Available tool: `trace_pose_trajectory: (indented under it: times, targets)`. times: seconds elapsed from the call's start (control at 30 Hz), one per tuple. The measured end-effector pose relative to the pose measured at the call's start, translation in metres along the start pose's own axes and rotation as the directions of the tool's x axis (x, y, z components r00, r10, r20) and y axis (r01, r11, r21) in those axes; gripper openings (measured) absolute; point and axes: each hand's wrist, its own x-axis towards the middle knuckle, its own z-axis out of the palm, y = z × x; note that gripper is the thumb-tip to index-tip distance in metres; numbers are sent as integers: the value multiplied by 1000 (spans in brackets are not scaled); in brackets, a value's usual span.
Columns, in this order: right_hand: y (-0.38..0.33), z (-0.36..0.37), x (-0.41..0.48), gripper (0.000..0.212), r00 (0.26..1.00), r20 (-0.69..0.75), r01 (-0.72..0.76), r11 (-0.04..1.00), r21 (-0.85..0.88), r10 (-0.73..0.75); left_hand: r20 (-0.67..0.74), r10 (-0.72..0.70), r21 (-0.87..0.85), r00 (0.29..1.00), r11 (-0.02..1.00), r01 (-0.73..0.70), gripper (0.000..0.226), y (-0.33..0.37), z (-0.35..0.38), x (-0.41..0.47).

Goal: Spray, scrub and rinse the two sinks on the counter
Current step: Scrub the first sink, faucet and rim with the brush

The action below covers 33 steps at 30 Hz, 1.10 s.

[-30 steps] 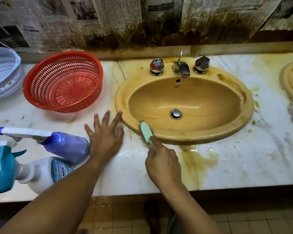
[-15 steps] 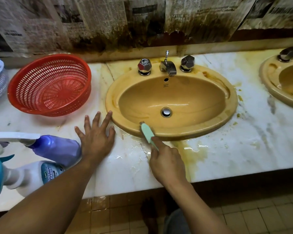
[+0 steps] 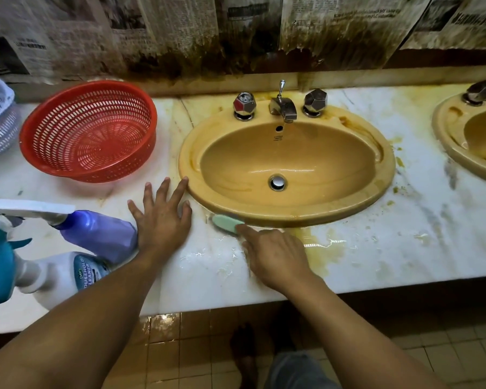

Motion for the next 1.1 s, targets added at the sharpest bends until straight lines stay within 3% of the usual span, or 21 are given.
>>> trace_pose_trajectory:
  times: [0.1, 0.33, 0.6, 0.67, 0.83, 0.97, 1.1]
  targets:
    - [42, -1, -9, 49, 998, 58, 11, 1000, -17, -10, 2, -3, -5, 1000, 1000, 3, 60, -1, 1, 0]
    - [187, -29, -79, 49, 970, -37, -241, 970, 22, 242, 20, 17, 17, 1000, 1000, -17, 62, 0, 3, 0]
    - [126, -16, -27, 46, 999, 29, 21, 997, -75, -19, 24, 29, 18, 999, 999, -30, 63, 1, 1, 0]
    - [144, -21, -33, 45, 999, 31, -11, 998, -63, 13, 27, 29, 17, 999, 999, -29, 62, 1, 1, -1]
    - [191, -42, -70, 42, 963, -6, -269, 963, 26, 269, 18, 51, 21, 999, 998, -52, 57, 2, 2, -2]
    - [138, -32, -64, 42, 952, -63, -268, 913, 306, 301, -14, -28, -86, 999, 996, 27, 57, 12, 4, -5]
    - [54, -16, -32, 44, 964, -8, -249, 917, 313, 265, -41, -68, -163, 997, 985, 61, 62, 49, 11, -26]
